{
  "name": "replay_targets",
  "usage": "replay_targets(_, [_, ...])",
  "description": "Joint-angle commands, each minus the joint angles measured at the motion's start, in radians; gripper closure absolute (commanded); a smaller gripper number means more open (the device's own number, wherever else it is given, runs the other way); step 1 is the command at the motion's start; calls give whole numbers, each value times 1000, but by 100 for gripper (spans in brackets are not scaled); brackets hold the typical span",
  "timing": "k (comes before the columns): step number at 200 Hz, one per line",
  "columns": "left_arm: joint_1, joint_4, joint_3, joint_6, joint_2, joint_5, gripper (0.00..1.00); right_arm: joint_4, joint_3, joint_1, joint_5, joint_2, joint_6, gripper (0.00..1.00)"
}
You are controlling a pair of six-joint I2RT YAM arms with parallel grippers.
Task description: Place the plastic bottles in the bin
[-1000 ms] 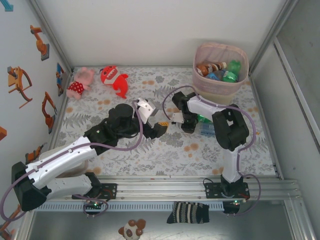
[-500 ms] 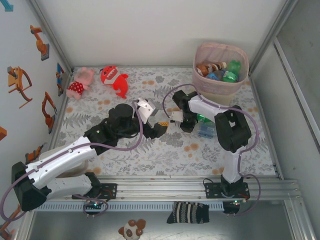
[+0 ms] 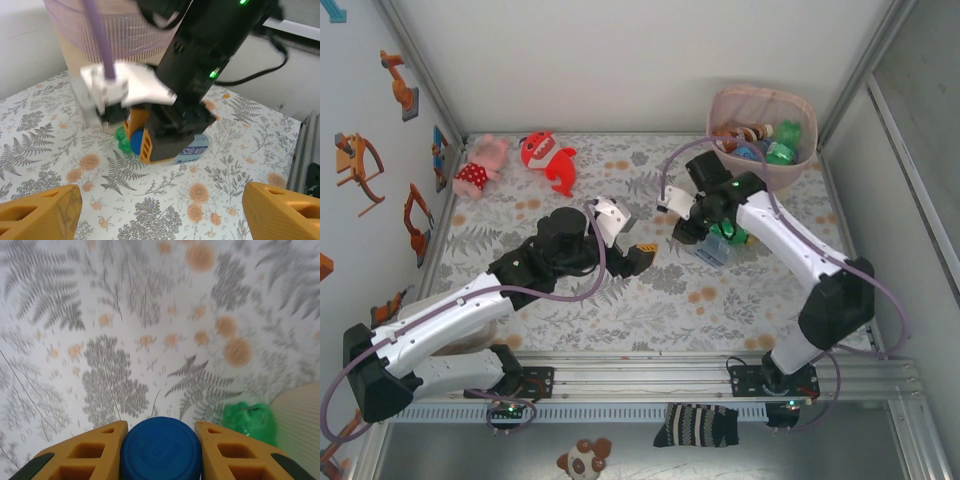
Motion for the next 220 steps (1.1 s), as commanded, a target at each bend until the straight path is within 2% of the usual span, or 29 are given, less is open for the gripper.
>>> replay_targets(1, [6, 13, 6, -12, -5, 7, 17, 117, 61, 1, -55, -91, 123, 92])
replay_targets(47, [6, 21, 3, -22, -1, 4, 17, 309, 184, -34, -7, -148, 372, 98])
replay_targets(71, [6, 26, 1, -23, -2, 0, 17, 400, 271, -81, 3, -132, 513, 98])
replay_targets(87, [6, 20, 4, -23, -1, 1, 17, 469, 314, -129, 17, -114, 633, 99])
replay_targets(118, [6, 15, 6, -19, -4, -11, 17, 545, 382, -248, 132, -57, 920, 100])
replay_targets(141, [6, 20, 6, -17, 2, -13, 16, 632, 383, -318, 199, -10, 1073, 100])
replay_targets(187, [6, 9, 20, -12, 14, -14, 17, 808, 342, -338, 482, 75, 1136, 100])
replay_targets(220, [7, 17, 8, -21, 10, -19, 16, 886, 319, -367, 542, 139, 1232, 100])
